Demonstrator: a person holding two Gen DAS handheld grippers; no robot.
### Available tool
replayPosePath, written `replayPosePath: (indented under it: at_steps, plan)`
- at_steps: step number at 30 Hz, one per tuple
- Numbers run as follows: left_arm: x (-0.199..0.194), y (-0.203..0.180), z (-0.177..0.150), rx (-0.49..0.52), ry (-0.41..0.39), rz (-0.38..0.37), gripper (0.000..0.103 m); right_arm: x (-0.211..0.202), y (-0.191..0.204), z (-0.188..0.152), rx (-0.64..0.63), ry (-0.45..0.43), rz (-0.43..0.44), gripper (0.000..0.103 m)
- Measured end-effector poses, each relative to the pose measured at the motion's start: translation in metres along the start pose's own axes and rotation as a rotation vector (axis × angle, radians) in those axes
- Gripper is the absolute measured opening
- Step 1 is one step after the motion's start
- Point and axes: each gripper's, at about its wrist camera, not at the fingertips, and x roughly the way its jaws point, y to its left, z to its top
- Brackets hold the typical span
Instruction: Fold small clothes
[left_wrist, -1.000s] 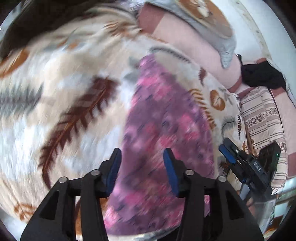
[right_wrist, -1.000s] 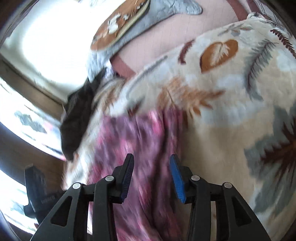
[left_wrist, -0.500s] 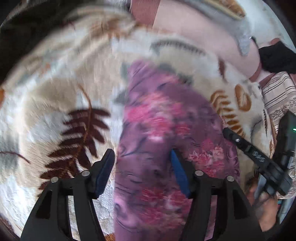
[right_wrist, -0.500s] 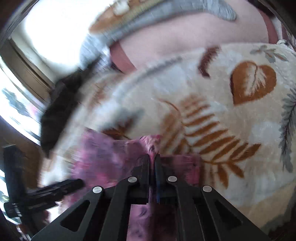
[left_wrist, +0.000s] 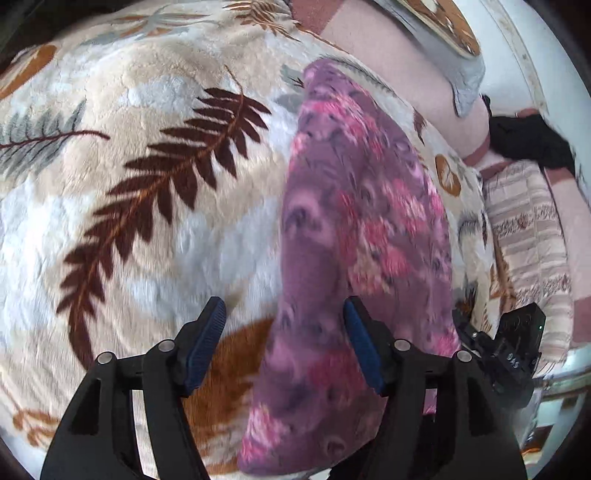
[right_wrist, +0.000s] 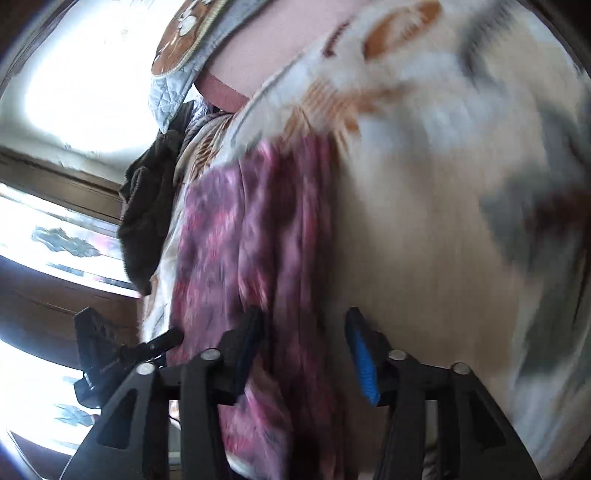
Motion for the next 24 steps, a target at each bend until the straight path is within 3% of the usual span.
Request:
replayPosePath:
  at_steps: [2,4,10,12,16,18,19,20,24]
  plan:
    - [0.000,-0.005,-0.005,0.012,0.019,0.006,0.066,0.000,0.005,-0.001,-0.008,0.046,0.040,0.046]
    - [0.000,-0.006,-0.009,0.003,0.030,0.000,0.066,-0.001,0.011,-0.001,-0.011,0.067,0.049,0.047]
    - [0.001,-0.007,-0.020,-0.012,0.033,-0.007,0.067,-0.011,-0.006,-0.015,0.072,0.052,0.112,0.056]
    - [0.001,-0.010,-0.022,0.002,0.041,0.011,0.067,-0.010,-0.012,-0.021,0.101,0.084,0.109,0.064]
    - [0.003,-0.013,-0.026,-0.005,0.049,0.018,0.067,-0.016,-0.020,-0.033,0.144,0.057,0.157,0.067]
    - [0.004,-0.016,-0.027,0.001,0.046,0.033,0.067,-0.015,-0.012,-0.038,0.048,0.045,0.085,0.058]
    - [0.004,-0.017,-0.027,-0.001,0.048,0.041,0.067,-0.016,-0.002,-0.040,-0.045,0.033,0.024,0.048]
    - [0.004,-0.019,-0.028,-0.008,0.054,0.039,0.066,-0.015,0.005,-0.040,-0.112,0.040,-0.022,0.018]
    - [0.004,-0.028,-0.039,-0.028,0.091,0.004,0.064,-0.042,0.032,-0.033,-0.233,-0.027,-0.007,0.016]
